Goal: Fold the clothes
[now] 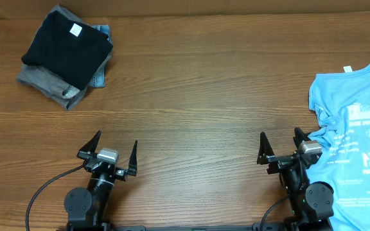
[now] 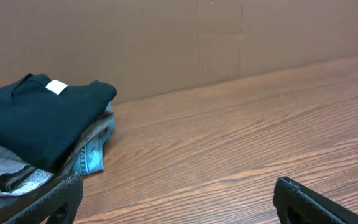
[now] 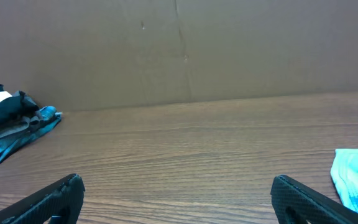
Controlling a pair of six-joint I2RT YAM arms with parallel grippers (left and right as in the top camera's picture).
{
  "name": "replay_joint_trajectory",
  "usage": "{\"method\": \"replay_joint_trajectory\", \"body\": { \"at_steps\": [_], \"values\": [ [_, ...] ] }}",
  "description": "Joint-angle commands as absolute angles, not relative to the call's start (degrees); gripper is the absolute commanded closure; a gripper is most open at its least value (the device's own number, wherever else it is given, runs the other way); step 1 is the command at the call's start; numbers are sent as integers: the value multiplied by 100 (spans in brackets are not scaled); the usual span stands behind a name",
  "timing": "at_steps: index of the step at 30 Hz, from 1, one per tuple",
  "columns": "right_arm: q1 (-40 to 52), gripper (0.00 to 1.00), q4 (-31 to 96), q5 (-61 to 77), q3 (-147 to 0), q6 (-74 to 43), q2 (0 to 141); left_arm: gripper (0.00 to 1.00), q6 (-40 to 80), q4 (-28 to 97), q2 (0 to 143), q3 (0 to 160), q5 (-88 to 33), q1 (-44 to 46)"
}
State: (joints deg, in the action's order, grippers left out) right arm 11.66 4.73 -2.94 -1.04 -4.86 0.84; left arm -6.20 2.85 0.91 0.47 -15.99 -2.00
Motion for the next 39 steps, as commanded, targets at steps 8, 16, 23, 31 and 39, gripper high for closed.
{"method": "replay_joint_trajectory", "body": {
  "at_steps": [8, 16, 23, 31, 39],
  "values": [
    [1149, 0, 451, -283, -45, -467, 27, 0, -620, 290, 69, 27, -1546, -233],
    [1149, 0, 451, -283, -47, -467, 27, 0, -620, 290, 69, 27, -1546, -233],
    [1149, 0, 451, -283, -47, -467, 27, 0, -622, 290, 69, 27, -1546, -233],
    [1149, 0, 443, -290, -47, -464, 27, 0, -622, 290, 69, 27, -1531, -233],
    [1149, 0, 419, -285, -47, -464, 27, 0, -620, 290, 69, 27, -1503, -233]
  ]
}}
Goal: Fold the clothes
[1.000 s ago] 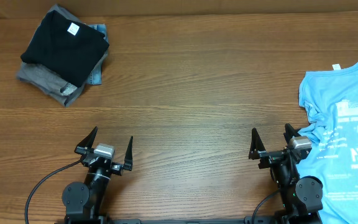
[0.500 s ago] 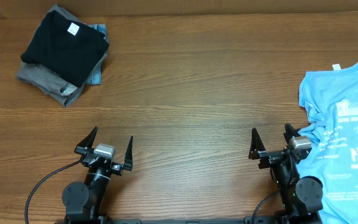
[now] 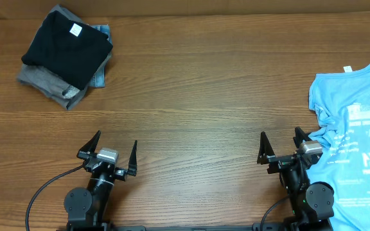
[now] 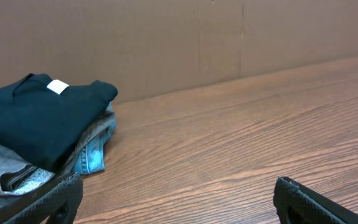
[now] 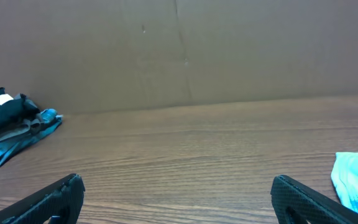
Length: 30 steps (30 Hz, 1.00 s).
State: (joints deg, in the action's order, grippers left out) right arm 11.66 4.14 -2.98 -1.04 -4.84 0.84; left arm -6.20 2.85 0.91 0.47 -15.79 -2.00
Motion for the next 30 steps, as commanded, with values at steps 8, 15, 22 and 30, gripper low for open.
{"method": "replay_joint_trajectory", "body": {
  "at_steps": [8, 15, 22, 30],
  "values": [
    [1151, 0, 438, -283, -47, -467, 27, 0, -554, 287, 69, 27, -1621, -233],
    [1151, 0, -123, -93, -49, -469, 27, 0, -554, -198, 69, 113, -2106, -233],
    [1149, 0, -62, 272, -703, -1398, 95, 0, -515, 165, 242, 1293, -2047, -235],
    [1149, 0, 2344, 270, -2899, -1835, 1540, 0, -106, 1927, 2331, 3940, -1855, -233]
  ]
}}
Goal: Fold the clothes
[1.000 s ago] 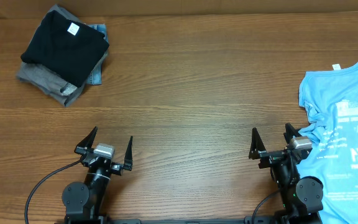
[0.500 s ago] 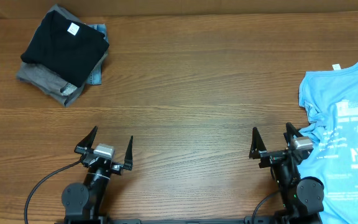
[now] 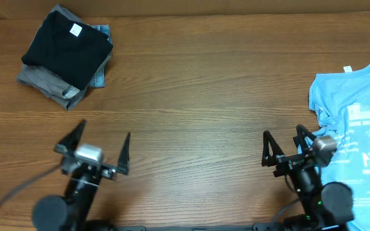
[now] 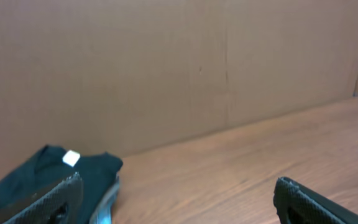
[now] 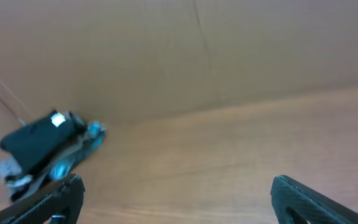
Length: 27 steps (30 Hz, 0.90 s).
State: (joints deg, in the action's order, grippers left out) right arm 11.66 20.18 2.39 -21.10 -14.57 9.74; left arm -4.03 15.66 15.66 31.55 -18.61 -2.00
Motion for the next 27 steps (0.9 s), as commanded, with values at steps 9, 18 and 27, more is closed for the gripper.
{"method": "replay_joint_trajectory", "body": {
  "at_steps": [9, 18, 27],
  "values": [
    [1149, 0, 5098, 687, -6228, -1865, 4936, 0, -108, 5468, 5559, 7679, -2034, -233],
    [1133, 0, 6101, 993, -8138, -1673, 7142, 0, -113, 7769, 7472, 9968, -2069, -233],
    [-255, 4, 5675, 283, -8162, -2493, 8475, 0, -104, 7861, 7644, 10029, -2816, -233]
  ]
}}
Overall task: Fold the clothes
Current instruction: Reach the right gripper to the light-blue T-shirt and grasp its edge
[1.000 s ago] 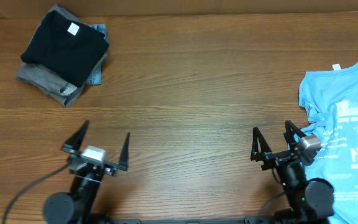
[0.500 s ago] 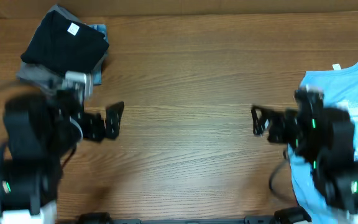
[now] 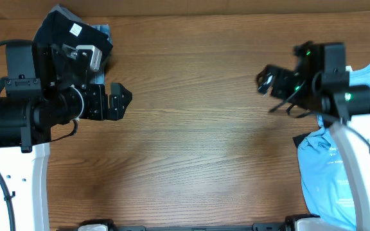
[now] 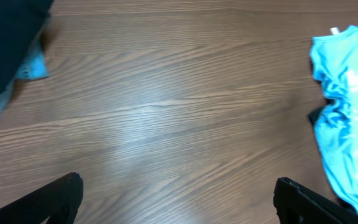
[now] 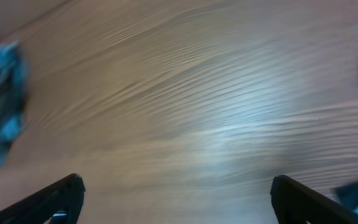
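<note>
A light blue printed T-shirt (image 3: 323, 179) lies crumpled at the table's right edge, partly under my right arm; it also shows in the left wrist view (image 4: 350, 93) and as a blurred sliver at the right wrist view's edge. My left gripper (image 3: 118, 101) hangs open high over the left half of the table, nothing between its fingers (image 4: 59, 194). My right gripper (image 3: 268, 80) is open too, raised over the right half, left of the shirt. Its fingers (image 5: 304, 196) frame bare wood.
A pile of folded clothes, black shirt on top (image 3: 76, 29), sits at the far left corner, partly hidden by my left arm; its dark edge shows in the left wrist view (image 4: 5, 37). The wooden table (image 3: 191, 147) spans the middle.
Both arms have risen from the near edge and moved far out over the table. Both wrist cameras now look down at the wood. The shirt's lower part looks bunched nearer the right arm.
Both grippers rested open at the near edge, looking level across the table, with the blue shirt spread at the right and the pile at the far left. Then both arms had lifted a little. Now they hang high over the table, open and empty.
</note>
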Controlling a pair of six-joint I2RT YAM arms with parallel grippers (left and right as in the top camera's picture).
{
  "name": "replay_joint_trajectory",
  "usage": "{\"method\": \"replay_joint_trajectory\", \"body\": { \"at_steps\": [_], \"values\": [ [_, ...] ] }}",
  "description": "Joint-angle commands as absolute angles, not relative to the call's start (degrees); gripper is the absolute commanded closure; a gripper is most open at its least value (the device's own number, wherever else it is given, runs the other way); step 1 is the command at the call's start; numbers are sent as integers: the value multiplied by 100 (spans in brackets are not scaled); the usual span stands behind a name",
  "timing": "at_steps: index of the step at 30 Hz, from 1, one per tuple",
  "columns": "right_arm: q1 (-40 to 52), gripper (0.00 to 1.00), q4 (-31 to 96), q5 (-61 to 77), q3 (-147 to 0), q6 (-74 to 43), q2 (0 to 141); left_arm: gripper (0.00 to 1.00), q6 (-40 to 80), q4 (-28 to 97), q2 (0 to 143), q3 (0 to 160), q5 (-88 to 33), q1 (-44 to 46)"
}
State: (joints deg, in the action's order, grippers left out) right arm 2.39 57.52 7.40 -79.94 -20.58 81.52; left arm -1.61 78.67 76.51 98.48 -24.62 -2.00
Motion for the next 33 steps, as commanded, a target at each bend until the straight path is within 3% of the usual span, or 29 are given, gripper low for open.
{"method": "replay_joint_trajectory", "body": {
  "at_steps": [1, 9, 12, 18, 24, 28, 33],
  "values": [
    [-499, 5, 5614, 154, -8160, -2611, 8663, 0, -104, 7870, 7644, 10029, -2816, -233],
    [-1780, 14, 5500, -16, -8160, -2709, 9926, 0, -106, 7896, 7647, 10029, -2814, -233],
    [-2062, 24, 5553, -69, -8160, -2867, 10388, 0, -106, 7907, 7647, 10029, -2814, -233],
    [-2550, 24, 5712, -316, -8160, -3179, 10943, 0, -104, 7929, 7647, 10029, -2816, -222],
    [-2958, 18, 5730, -228, -8132, -3177, 11131, 0, -106, 7931, 7647, 10029, -2814, -222],
    [-3037, 27, 5756, 8, -8093, -3170, 11159, 0, -108, 7929, 7647, 10029, -2812, -222],
    [-3024, 29, 5607, 274, -7929, -3173, 11159, 0, -108, 7926, 7647, 10029, -2814, -222]
  ]
}}
